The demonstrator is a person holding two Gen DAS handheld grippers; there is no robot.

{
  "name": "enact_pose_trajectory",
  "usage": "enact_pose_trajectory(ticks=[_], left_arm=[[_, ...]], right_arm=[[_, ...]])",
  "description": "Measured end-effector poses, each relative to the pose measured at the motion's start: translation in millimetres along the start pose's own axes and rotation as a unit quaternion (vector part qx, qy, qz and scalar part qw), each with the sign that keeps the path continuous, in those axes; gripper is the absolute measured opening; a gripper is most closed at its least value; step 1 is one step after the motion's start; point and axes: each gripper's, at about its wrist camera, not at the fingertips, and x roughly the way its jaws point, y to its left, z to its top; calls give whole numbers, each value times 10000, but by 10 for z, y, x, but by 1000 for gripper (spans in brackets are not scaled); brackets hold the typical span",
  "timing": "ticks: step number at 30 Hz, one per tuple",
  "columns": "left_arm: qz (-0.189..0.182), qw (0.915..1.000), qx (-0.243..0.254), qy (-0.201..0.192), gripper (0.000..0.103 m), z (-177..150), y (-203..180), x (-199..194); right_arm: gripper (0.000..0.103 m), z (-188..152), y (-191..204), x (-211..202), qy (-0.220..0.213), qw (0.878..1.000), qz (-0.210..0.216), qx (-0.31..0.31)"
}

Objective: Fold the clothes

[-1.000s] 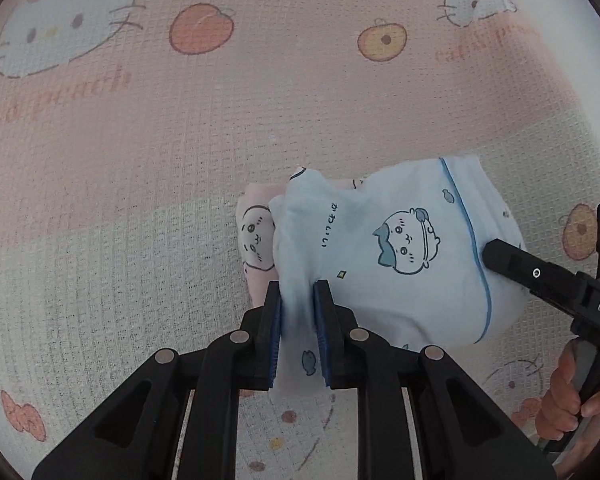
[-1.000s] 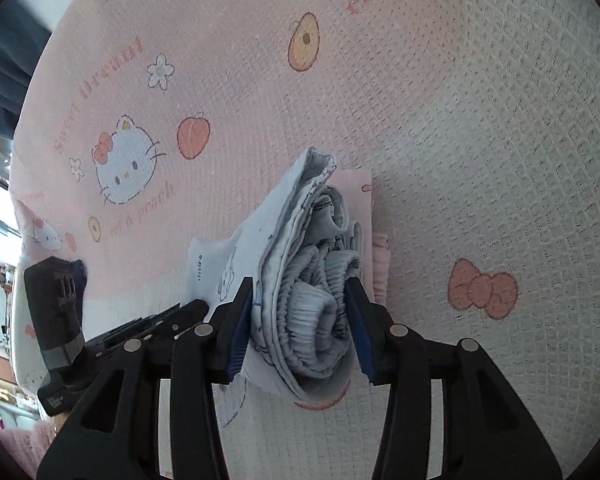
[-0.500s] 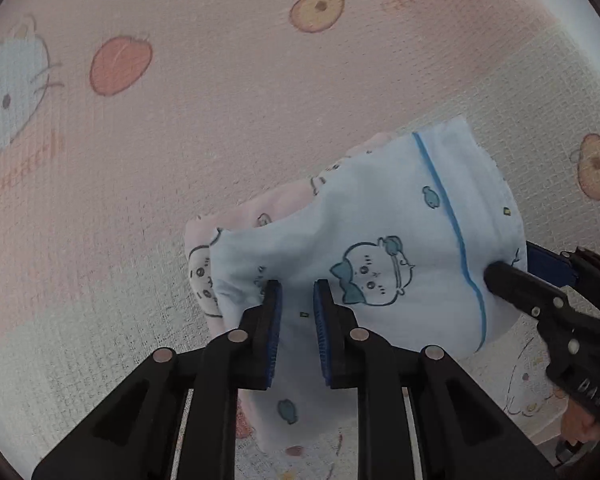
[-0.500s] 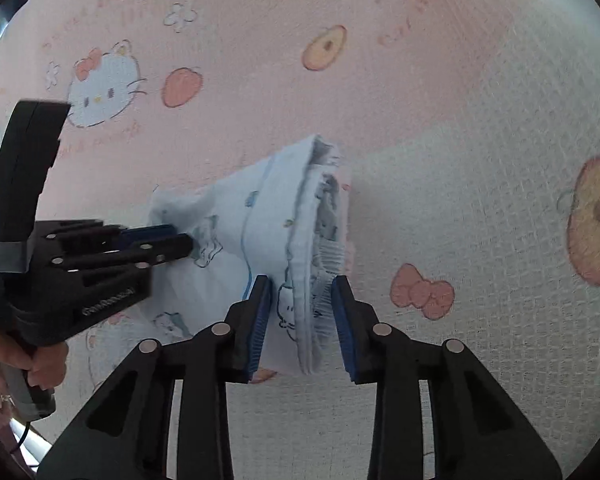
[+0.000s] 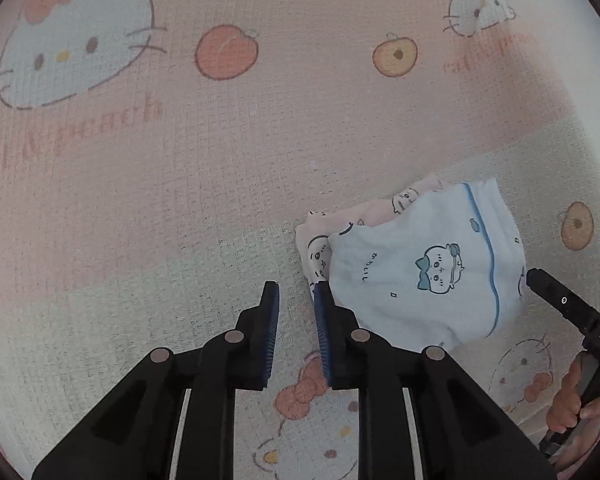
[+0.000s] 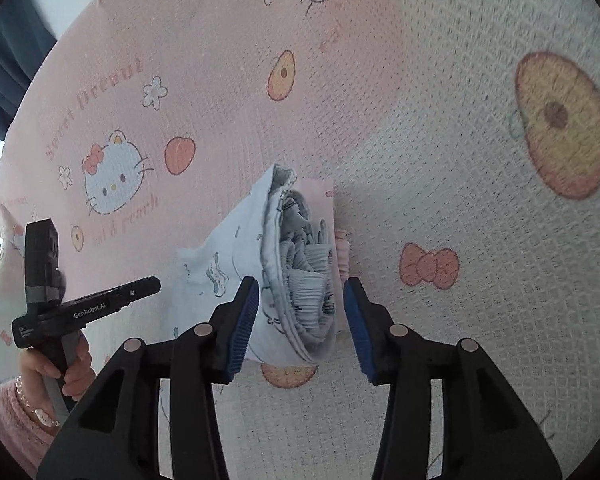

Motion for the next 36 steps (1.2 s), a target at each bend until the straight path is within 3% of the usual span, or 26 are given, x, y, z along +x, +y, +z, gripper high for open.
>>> enact_pose_trajectory(ticks=[4, 6, 12, 17, 19, 23, 27, 32, 34, 36], left_arm=[[248, 9990, 248, -273, 45, -42, -5, -352], [378, 9984, 198, -377, 53, 59, 193, -489], [766, 9940, -54, -780, 60, 189, 696, -1086], [1338, 9862, -76, -974, 62, 171, 1147, -1721], [1523, 9822, -165, -1089, 63, 92, 1355, -2000], [2189, 9648, -284, -1428, 63, -92, 1731, -2517], [2251, 9617, -598, -1446, 63, -298, 2152, -2920], [2545, 9496, -892, -1601, 66, -601, 2483, -3353], [2551, 9484, -946, -1630, 67, -745, 2555, -3520], [2576, 9466, -985, -1669, 70, -912, 2564, -3675]], right_arm=[[45, -27, 417, -104, 102, 9996, -254, -109], [45, -35, 720, -106, 112, 9990, -391, -198], [50, -167, 1662, -264, -119, 9968, -592, -523], [50, -267, 2374, -303, -286, 9951, -635, -702], [50, -328, 2657, -318, -326, 9948, -614, -745], [50, -534, 3257, -298, -459, 9895, -845, -1075], [50, -788, 3751, -253, -303, 9894, -684, -1247], [50, -1106, 4273, -345, -334, 9853, -617, -1561], [58, -1243, 4427, -446, -326, 9845, -503, -1647], [96, -1379, 4561, -574, -407, 9830, -423, -1741]])
